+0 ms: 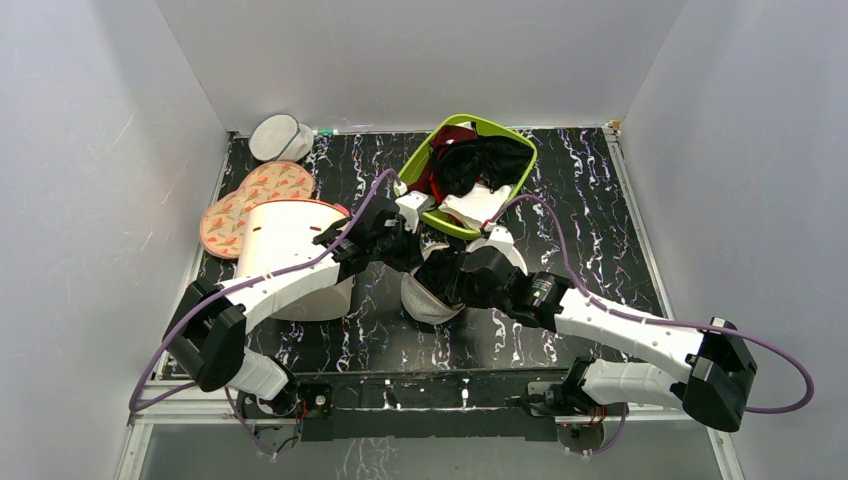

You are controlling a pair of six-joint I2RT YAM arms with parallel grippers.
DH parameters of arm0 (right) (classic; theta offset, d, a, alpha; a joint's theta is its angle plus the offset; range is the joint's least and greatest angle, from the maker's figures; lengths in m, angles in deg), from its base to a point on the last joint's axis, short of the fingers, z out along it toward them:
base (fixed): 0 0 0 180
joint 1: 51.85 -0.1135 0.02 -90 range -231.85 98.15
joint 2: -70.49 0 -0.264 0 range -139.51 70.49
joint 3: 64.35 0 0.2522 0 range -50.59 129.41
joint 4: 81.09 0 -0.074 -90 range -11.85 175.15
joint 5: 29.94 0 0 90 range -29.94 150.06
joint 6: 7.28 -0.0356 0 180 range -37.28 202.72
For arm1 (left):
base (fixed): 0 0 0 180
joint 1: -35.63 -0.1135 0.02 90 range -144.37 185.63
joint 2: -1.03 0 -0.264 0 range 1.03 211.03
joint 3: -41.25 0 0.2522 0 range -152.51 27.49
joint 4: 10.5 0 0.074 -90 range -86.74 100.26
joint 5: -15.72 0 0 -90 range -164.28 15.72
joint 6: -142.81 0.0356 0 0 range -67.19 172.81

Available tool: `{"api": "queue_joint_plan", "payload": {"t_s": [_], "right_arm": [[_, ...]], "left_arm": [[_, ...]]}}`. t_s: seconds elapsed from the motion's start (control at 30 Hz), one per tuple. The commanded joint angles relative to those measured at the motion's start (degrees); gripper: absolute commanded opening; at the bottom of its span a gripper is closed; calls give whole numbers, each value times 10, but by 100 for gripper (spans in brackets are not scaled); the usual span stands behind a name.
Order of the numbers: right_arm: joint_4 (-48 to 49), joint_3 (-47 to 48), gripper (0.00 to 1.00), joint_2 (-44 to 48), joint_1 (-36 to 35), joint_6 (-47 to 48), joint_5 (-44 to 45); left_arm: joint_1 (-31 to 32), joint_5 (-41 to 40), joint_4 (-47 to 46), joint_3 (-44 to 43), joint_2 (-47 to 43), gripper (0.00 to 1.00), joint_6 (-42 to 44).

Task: Unzip the laundry bag and remove the bra
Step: Pick up the bra from the laundry bag.

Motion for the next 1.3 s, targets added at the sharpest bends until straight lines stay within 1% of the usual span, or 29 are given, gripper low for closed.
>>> {"api": "queue_joint_plan", "payload": {"t_s": [0.0, 0.17, 0.27, 0.33, 0.43, 0.47, 0.53, 0.6, 0.7, 0.8, 0.9, 0.97, 1.07, 1.13, 1.17, 1.2, 1.27], "right_arm": [[39, -6, 40, -7, 4, -13, 25], [72, -18, 35, -21, 4, -16, -1], [74, -21, 35, -32, 4, -21, -3], [82, -28, 37, -35, 4, -24, -2], [105, -37, 36, -40, 4, -31, -2], [106, -37, 33, -42, 4, -34, 0], [98, -29, 19, -41, 4, -37, 7], [81, -19, 12, -25, 4, -40, 16], [79, -11, 5, 11, 4, -49, 12], [88, -12, 0, 53, 9, -120, 11], [89, -1, 0, 81, 14, -197, 18], [77, 24, 0, 90, 18, -226, 23], [40, 84, 0, 94, 20, -223, 31], [51, 100, 0, 104, 20, -192, 40], [66, 90, 0, 109, 20, -177, 51], [70, 74, 0, 114, 20, -188, 60], [79, 54, 0, 117, 32, -225, 36]], "left_arm": [[2, 13, -2, -14, -19, 0, -3], [1, 14, -4, -13, -21, 0, -3], [2, 15, -4, -13, -20, 0, -4], [2, 17, -4, -13, -20, 0, -3], [2, 17, -5, -13, -20, 0, -3], [2, 17, -5, -13, -21, 0, -3], [2, 15, -4, -13, -22, 0, -3], [2, 12, -2, -14, -24, 0, -2], [2, 9, -2, -13, -30, 0, 1], [2, 9, -10, -8, -34, 0, 4], [2, 14, -14, -6, -32, 0, 6], [2, 13, -16, -5, -32, 0, 10], [2, 7, -19, -1, -35, 0, 14], [2, 1, -17, -1, -36, 0, 17], [2, -1, -16, -1, -36, 0, 19], [2, -4, -15, -1, -38, 0, 20], [3, -9, -15, 1, -41, 0, 23]]}}
